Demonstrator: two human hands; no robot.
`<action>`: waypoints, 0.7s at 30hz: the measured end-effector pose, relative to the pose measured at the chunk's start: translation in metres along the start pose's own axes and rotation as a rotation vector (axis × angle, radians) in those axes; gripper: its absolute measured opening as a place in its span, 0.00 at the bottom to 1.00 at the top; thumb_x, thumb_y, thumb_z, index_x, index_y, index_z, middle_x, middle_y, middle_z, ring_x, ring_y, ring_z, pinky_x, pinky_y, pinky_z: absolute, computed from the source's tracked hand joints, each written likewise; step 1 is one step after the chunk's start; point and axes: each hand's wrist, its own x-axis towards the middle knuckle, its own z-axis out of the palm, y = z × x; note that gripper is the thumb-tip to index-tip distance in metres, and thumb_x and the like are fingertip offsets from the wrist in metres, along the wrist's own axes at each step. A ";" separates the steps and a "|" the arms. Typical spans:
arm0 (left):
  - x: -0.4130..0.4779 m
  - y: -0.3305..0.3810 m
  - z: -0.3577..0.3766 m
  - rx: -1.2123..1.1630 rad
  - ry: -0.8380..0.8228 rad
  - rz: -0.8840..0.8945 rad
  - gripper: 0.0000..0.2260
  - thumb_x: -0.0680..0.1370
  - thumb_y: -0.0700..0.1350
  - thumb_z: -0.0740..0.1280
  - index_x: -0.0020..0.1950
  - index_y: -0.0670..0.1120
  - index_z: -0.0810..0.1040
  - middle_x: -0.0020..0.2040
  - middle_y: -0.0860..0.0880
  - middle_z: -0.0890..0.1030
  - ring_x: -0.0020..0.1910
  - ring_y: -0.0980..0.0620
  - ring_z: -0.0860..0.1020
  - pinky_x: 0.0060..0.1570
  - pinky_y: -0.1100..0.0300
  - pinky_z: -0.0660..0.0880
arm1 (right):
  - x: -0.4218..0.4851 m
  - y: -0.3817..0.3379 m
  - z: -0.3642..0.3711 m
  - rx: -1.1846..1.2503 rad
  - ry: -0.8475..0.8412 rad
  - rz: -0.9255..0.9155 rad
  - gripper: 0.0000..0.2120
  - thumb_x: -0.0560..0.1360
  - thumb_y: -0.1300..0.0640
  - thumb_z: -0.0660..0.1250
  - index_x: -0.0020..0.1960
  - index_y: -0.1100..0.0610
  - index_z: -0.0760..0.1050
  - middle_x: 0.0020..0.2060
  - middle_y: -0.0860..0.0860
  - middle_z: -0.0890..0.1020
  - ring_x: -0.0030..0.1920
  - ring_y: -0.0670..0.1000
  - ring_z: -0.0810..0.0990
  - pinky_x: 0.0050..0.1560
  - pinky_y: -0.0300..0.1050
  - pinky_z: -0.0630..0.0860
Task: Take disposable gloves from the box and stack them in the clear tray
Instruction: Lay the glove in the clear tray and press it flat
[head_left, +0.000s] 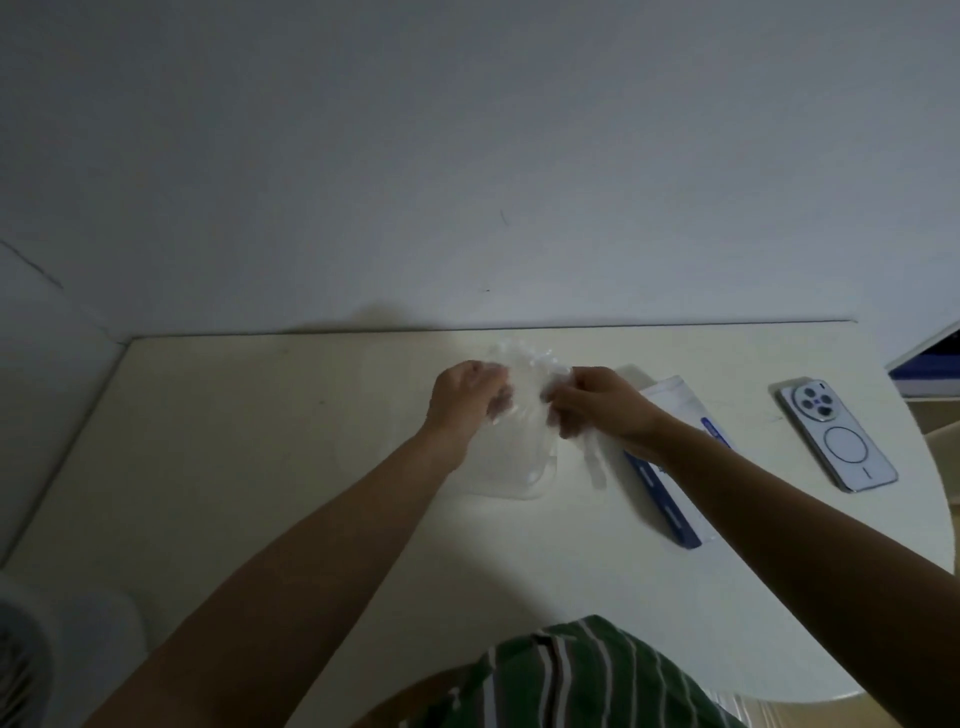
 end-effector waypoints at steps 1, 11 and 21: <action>0.001 0.000 -0.003 -0.033 0.096 0.021 0.08 0.75 0.41 0.68 0.36 0.44 0.76 0.27 0.51 0.78 0.29 0.51 0.76 0.35 0.58 0.76 | 0.001 -0.003 0.004 0.020 0.001 0.015 0.08 0.80 0.66 0.60 0.52 0.69 0.76 0.35 0.58 0.80 0.31 0.52 0.76 0.32 0.38 0.75; -0.001 -0.006 -0.039 0.078 0.144 0.152 0.15 0.81 0.53 0.61 0.43 0.43 0.75 0.23 0.55 0.65 0.17 0.57 0.62 0.18 0.68 0.58 | 0.019 -0.009 0.030 0.035 0.078 0.001 0.31 0.71 0.37 0.69 0.67 0.51 0.65 0.56 0.52 0.79 0.52 0.49 0.80 0.48 0.43 0.76; -0.005 -0.010 -0.074 0.004 -0.015 0.126 0.21 0.75 0.60 0.68 0.48 0.42 0.79 0.24 0.53 0.64 0.21 0.54 0.59 0.22 0.66 0.57 | 0.043 -0.005 0.051 0.114 0.323 -0.026 0.12 0.73 0.69 0.62 0.55 0.59 0.74 0.36 0.56 0.80 0.28 0.47 0.79 0.31 0.41 0.78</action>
